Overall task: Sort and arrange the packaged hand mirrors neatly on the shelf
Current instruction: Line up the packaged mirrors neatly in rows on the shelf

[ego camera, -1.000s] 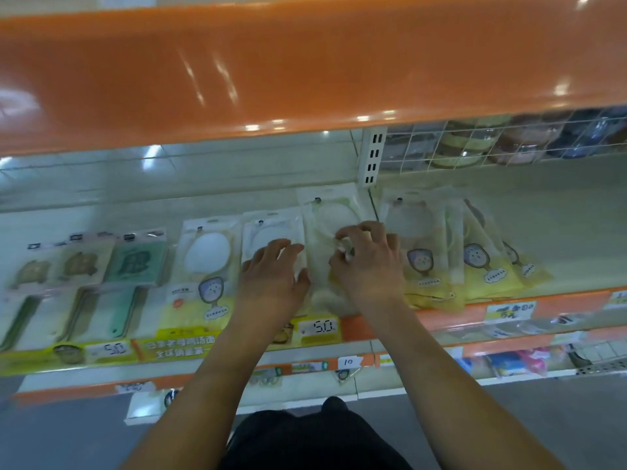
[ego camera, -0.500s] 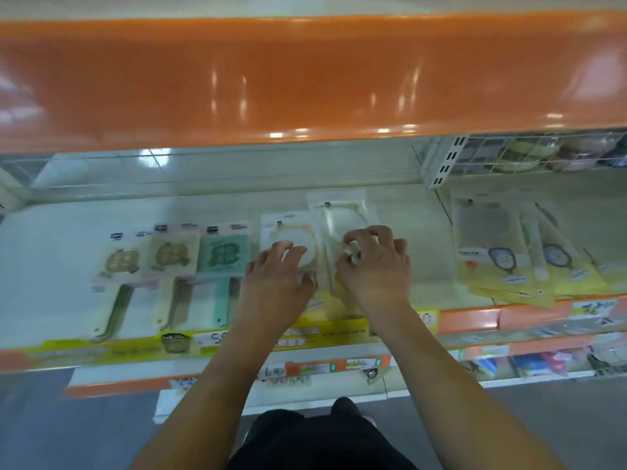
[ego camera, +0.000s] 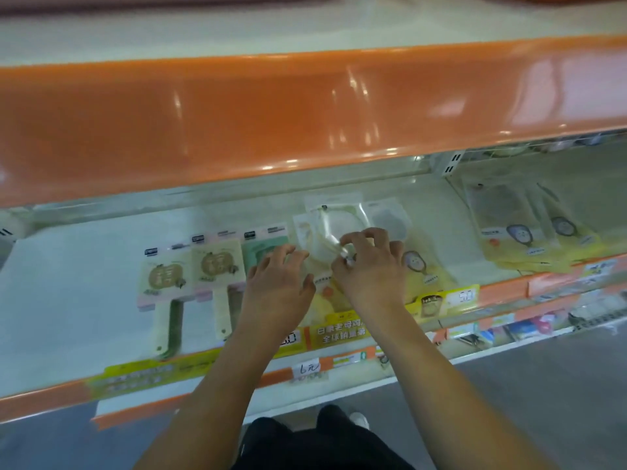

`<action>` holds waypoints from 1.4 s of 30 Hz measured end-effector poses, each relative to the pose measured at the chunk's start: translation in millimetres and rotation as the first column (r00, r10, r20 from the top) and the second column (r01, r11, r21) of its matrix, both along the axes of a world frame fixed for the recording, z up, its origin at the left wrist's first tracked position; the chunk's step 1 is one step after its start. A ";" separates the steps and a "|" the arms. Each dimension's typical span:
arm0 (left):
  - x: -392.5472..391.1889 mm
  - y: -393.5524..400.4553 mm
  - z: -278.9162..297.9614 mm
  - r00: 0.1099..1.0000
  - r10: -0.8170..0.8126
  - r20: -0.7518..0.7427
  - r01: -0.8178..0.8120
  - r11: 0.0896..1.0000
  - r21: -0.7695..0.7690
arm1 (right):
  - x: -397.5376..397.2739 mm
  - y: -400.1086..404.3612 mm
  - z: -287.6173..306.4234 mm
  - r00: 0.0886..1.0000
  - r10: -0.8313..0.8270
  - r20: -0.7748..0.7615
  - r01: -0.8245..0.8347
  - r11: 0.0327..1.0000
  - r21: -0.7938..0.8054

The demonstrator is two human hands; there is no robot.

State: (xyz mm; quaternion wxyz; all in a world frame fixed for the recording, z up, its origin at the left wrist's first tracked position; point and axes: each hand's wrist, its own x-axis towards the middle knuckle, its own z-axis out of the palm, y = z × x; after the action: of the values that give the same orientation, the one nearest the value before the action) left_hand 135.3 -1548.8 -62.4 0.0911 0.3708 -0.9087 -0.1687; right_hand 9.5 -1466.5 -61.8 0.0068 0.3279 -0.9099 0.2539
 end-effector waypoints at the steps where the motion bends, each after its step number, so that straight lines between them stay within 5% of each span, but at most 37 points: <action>1: 1.9 -1.7 -0.3 1.000 0.002 -0.008 -0.002 1.000 -0.007 | 2.2 -2.2 1.2 1.000 0.003 0.013 -0.003 1.000 0.004; 25: -1.2 -4.8 -9.8 0.996 0.069 -0.051 -0.069 0.998 -0.001 | 14.0 -10.5 -14.5 0.993 0.108 0.039 -0.115 0.900 0.421; 42: 2.2 -12.7 -13.6 0.992 0.068 -0.108 -0.066 0.998 0.025 | 13.3 -17.7 -23.0 0.983 0.160 0.087 -0.181 0.898 0.400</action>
State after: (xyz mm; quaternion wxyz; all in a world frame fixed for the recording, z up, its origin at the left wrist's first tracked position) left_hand 137.5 -1561.5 -76.0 0.1421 0.3924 -0.8876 -0.1949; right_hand 22.8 -1484.2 -84.8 -0.1076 0.3938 -0.9104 0.0673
